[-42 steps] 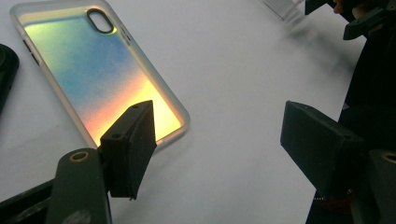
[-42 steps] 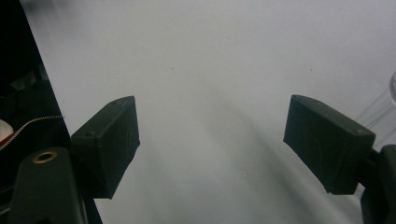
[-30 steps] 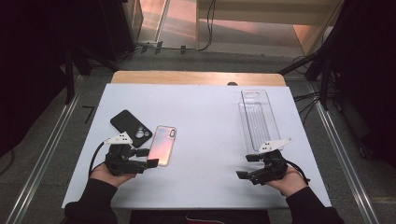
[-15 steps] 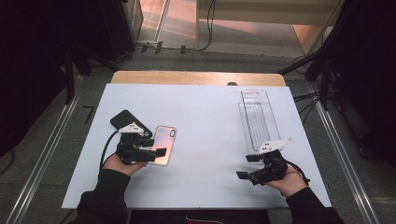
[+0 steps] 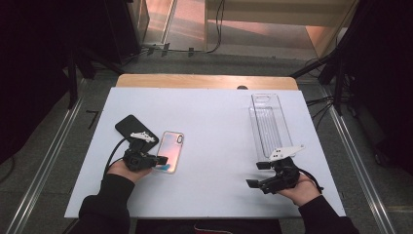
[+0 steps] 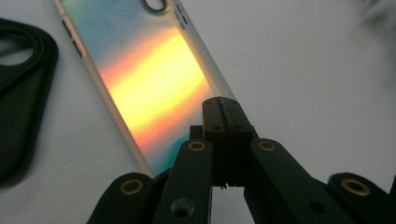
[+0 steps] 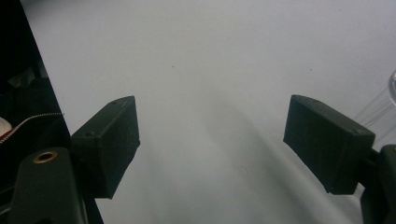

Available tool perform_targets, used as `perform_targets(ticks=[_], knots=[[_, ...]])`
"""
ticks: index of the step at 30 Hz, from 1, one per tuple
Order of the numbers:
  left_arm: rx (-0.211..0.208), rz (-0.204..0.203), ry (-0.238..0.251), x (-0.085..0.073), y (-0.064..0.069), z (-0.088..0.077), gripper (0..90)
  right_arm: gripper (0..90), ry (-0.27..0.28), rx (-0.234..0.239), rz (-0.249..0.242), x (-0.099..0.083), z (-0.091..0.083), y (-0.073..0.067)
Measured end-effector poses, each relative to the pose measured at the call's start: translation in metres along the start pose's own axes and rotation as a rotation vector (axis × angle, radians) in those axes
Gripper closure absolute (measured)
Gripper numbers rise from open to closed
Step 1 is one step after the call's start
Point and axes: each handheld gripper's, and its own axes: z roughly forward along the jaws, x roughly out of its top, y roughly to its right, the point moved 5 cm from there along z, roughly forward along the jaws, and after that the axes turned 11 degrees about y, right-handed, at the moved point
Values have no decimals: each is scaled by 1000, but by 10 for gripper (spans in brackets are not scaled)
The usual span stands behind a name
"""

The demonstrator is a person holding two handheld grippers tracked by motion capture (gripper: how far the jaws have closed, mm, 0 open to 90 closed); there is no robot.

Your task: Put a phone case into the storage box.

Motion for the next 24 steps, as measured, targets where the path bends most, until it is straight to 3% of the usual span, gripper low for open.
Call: perform_targets(ticks=[2,4,8,12,24], knots=[[22,-2,-6,-4,-5,-2,900,163,0,0,0,0,0,0],[30,-28,-2,-7,-10,-4,900,163,-3,0,1,0,0,0],[15,-52,-32,-11,-13,-3,900,163,-9,1,-4,0,1,-1],[32,-37,-57,-14,-15,-2,900,164,-10,-2,0,-1,1,-1],[80,-46,-39,-12,-26,-9,900,163,-11,-1,-2,-1,1,-1]])
